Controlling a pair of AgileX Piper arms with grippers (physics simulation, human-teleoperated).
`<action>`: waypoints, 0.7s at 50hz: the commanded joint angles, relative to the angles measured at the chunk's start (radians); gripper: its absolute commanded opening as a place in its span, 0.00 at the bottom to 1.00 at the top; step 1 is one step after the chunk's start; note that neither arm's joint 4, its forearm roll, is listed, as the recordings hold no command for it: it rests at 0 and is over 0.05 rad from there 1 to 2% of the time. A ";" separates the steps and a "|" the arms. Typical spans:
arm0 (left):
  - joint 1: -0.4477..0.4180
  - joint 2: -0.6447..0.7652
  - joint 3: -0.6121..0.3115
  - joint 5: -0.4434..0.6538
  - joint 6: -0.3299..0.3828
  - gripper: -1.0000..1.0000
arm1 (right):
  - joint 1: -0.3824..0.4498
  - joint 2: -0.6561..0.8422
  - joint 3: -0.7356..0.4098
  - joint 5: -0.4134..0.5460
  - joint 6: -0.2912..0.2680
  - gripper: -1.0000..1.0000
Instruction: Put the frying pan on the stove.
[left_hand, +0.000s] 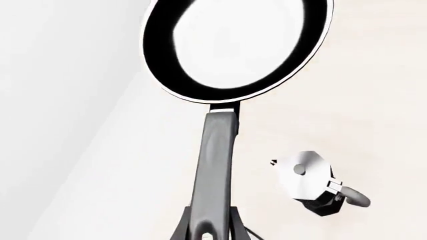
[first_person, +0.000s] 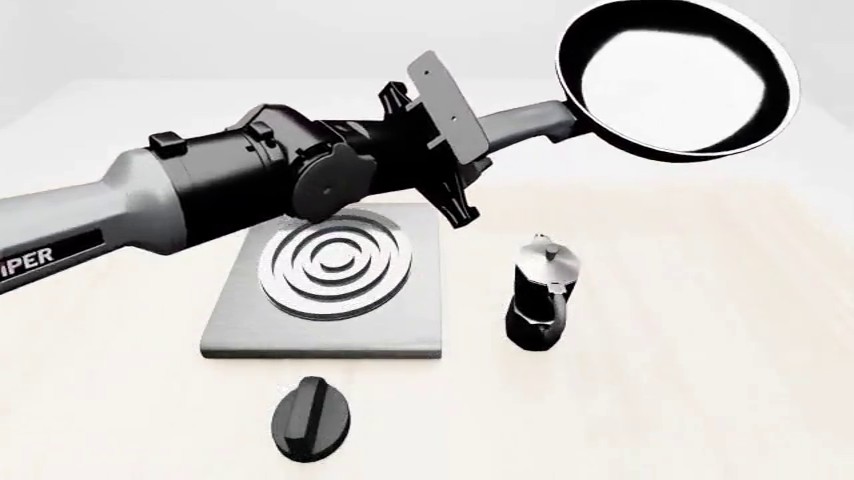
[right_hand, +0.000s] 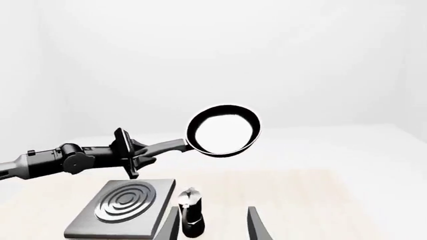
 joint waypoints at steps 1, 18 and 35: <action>0.020 -0.135 0.088 -0.013 0.041 0.00 | 0.003 0.000 0.020 0.000 -0.008 1.00; 0.093 -0.283 0.283 -0.068 0.002 0.00 | 0.008 0.000 0.016 0.000 -0.021 1.00; 0.139 -0.381 0.418 -0.092 -0.018 0.00 | 0.012 0.000 0.012 0.000 -0.028 1.00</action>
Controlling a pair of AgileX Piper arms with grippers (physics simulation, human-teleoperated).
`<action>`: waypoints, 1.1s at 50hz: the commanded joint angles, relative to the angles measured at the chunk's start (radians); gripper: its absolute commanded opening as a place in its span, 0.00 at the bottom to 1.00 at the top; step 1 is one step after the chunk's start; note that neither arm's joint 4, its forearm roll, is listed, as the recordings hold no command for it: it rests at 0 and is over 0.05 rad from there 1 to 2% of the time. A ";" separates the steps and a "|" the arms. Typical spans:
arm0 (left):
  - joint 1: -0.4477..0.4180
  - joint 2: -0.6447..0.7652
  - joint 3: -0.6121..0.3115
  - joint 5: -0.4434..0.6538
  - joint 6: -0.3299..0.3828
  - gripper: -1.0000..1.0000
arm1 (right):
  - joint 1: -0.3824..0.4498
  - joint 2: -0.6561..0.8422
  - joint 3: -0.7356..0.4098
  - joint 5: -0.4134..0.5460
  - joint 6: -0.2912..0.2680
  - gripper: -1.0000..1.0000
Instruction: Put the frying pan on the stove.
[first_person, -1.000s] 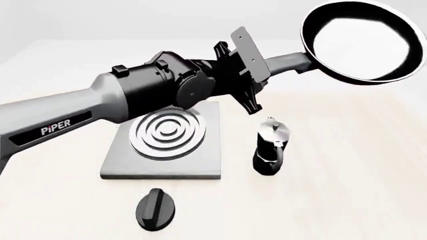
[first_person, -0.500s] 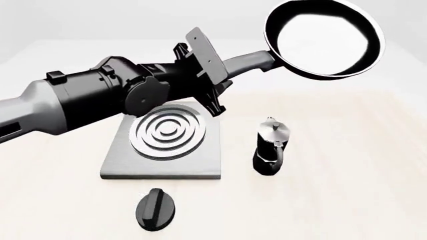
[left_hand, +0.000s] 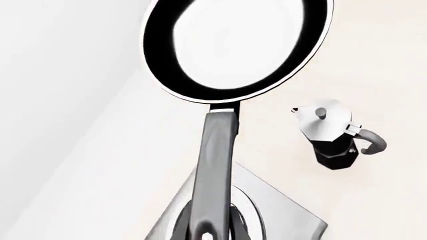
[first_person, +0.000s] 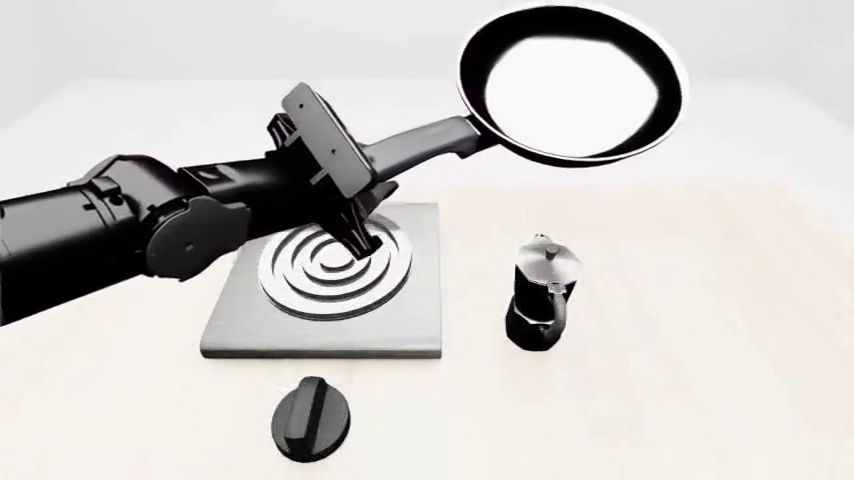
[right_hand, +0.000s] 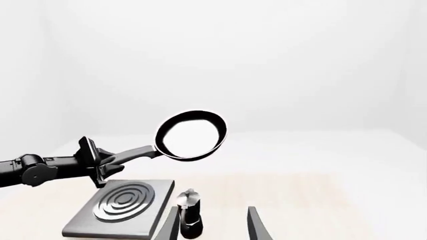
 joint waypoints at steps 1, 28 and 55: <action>0.015 -0.110 0.063 -0.005 0.024 0.00 | 0.002 0.000 0.022 0.000 -0.007 1.00; 0.094 -0.273 0.257 -0.035 -0.022 0.00 | 0.003 0.000 0.019 0.000 -0.013 1.00; 0.198 -0.433 0.464 -0.053 -0.062 0.00 | 0.007 0.000 0.018 0.000 -0.018 1.00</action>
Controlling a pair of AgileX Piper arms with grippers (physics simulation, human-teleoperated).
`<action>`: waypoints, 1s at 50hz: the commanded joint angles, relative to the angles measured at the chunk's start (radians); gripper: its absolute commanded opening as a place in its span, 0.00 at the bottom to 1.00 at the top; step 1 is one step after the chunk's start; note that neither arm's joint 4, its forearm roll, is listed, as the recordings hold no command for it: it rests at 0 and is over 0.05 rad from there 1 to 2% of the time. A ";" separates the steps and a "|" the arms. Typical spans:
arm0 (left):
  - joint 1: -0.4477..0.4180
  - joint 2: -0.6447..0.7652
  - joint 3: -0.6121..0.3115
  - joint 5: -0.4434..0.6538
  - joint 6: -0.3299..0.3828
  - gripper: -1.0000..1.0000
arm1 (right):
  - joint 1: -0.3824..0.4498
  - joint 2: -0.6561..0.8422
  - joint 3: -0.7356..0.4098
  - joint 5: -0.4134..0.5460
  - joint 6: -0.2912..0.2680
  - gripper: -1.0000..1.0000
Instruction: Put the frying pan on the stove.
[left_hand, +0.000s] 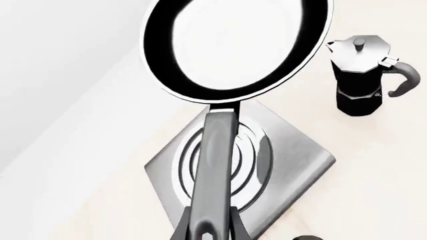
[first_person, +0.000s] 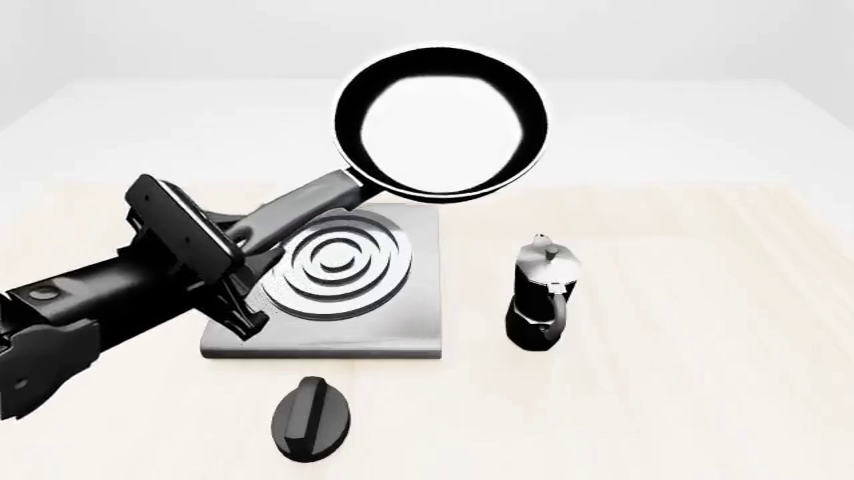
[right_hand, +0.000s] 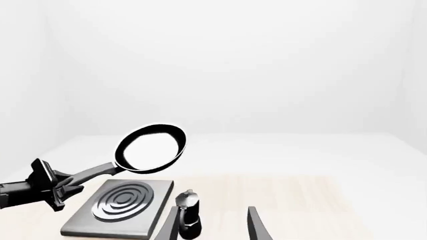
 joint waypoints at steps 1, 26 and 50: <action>0.020 -0.084 0.052 -0.012 0.007 0.00 | 0.001 0.000 0.024 0.000 -0.003 1.00; 0.095 -0.101 0.173 -0.081 -0.021 0.00 | 0.001 0.000 0.020 0.000 -0.011 1.00; 0.149 -0.182 0.294 -0.097 -0.047 0.00 | 0.001 0.000 0.021 0.000 -0.016 1.00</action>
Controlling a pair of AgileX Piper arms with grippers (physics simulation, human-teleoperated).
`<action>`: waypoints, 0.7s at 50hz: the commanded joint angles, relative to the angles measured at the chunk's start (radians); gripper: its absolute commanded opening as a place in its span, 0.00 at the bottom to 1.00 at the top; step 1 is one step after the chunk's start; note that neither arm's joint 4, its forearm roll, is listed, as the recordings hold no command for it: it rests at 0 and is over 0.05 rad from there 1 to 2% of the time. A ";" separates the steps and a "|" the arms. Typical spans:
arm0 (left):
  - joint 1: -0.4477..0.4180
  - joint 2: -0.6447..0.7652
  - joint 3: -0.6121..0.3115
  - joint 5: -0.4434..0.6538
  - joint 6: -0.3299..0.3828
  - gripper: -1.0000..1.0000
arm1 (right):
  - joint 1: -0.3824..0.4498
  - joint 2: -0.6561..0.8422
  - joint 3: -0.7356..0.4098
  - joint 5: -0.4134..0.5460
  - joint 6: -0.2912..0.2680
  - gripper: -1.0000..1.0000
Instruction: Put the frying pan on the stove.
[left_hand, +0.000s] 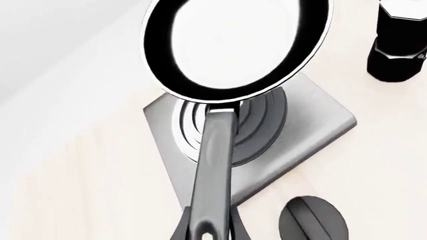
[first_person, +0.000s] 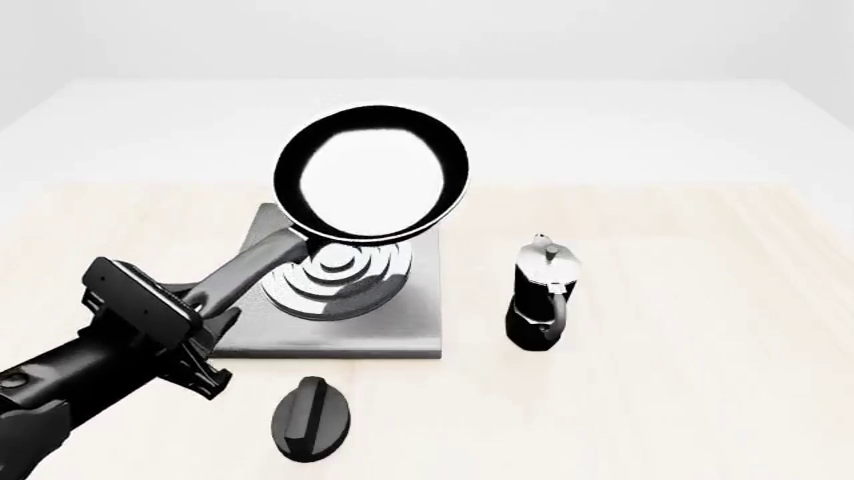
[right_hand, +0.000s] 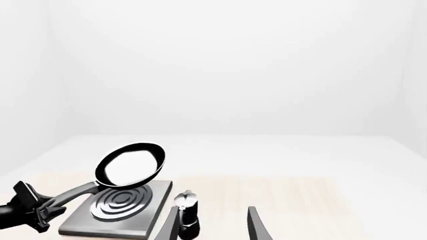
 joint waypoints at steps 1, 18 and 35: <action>0.004 -0.099 0.035 0.014 -0.023 0.00 | -0.001 0.000 0.025 0.000 -0.003 1.00; 0.037 -0.161 0.125 -0.001 -0.046 0.00 | 0.000 0.000 0.025 0.000 -0.009 1.00; 0.059 -0.178 0.187 -0.033 -0.060 0.00 | -0.002 0.000 0.026 0.000 -0.010 1.00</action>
